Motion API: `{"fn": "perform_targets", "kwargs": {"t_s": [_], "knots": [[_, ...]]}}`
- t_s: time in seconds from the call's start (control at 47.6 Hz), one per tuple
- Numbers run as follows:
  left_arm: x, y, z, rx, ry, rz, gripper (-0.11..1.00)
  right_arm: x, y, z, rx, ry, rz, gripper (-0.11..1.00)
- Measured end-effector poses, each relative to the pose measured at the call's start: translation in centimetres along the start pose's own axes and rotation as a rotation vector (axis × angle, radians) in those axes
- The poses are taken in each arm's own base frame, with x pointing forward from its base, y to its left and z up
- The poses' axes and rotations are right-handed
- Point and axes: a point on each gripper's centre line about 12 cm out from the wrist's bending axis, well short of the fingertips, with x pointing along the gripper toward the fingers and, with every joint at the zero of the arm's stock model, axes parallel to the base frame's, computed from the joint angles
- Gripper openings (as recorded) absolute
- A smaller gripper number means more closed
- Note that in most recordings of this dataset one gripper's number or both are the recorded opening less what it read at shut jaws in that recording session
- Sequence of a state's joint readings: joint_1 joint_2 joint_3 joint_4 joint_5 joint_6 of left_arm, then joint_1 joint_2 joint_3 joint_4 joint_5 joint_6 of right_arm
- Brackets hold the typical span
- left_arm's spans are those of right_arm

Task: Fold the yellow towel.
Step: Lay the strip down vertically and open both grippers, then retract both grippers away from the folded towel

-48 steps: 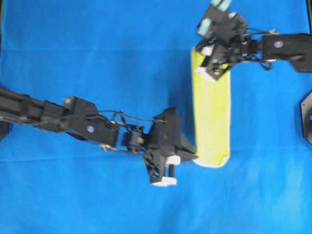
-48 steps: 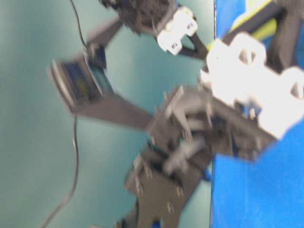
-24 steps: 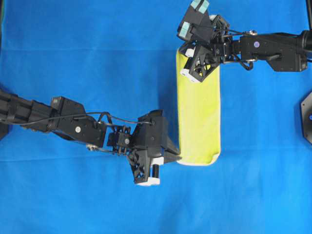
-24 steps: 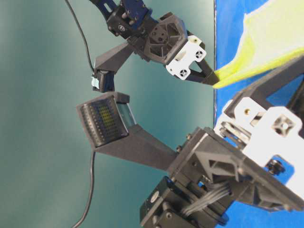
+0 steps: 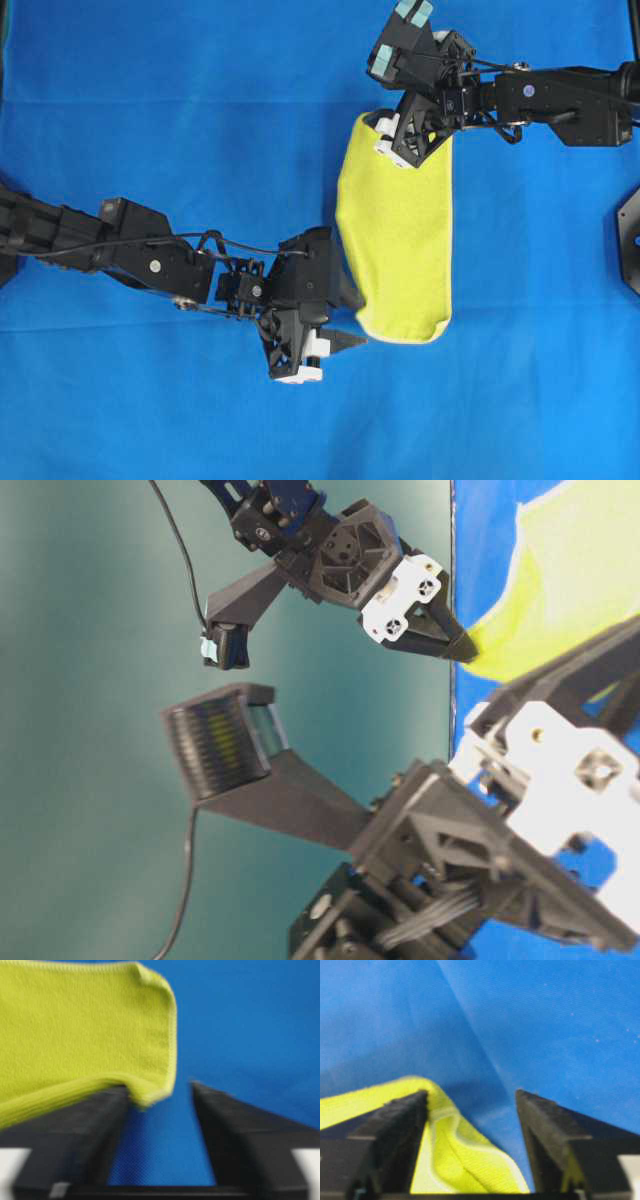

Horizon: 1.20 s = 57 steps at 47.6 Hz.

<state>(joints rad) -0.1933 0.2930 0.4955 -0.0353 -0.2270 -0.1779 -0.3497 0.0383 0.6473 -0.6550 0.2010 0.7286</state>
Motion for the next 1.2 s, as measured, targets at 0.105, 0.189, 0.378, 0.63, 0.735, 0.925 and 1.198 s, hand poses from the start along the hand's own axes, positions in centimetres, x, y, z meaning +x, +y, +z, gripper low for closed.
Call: {"fn": "perform_targets", "kwargs": {"t_s": [0.105,0.189,0.378,0.63,0.735,0.925,1.198], "knots": [[-0.5,0.1,0.0,0.001,0.009,0.003,0.86,0.0,0.0,0.0,0.0,0.002,0.0,0.63],[-1.2,0.2,0.2,0.0,0.028,0.009,0.84,0.0,0.1,0.0,-0.002,0.002,0.0,0.63],[-3.6,0.3,1.3,0.0,0.057,0.019,0.84,-1.4,0.5,0.3,-0.012,-0.019,0.004,0.63],[-7.5,1.8,2.8,-0.012,0.011,0.046,0.84,-4.9,1.1,0.1,-0.029,-0.061,0.015,0.63],[-9.0,3.0,3.2,-0.023,-0.029,0.069,0.84,-6.3,1.0,-0.5,-0.03,-0.08,0.021,0.63],[-10.9,5.4,2.5,-0.053,-0.089,0.116,0.84,-8.8,1.3,-2.5,-0.044,-0.103,0.046,0.63],[-13.9,7.9,1.9,-0.071,-0.222,0.169,0.83,-12.8,1.9,-5.2,-0.046,-0.23,0.156,0.63]]}}
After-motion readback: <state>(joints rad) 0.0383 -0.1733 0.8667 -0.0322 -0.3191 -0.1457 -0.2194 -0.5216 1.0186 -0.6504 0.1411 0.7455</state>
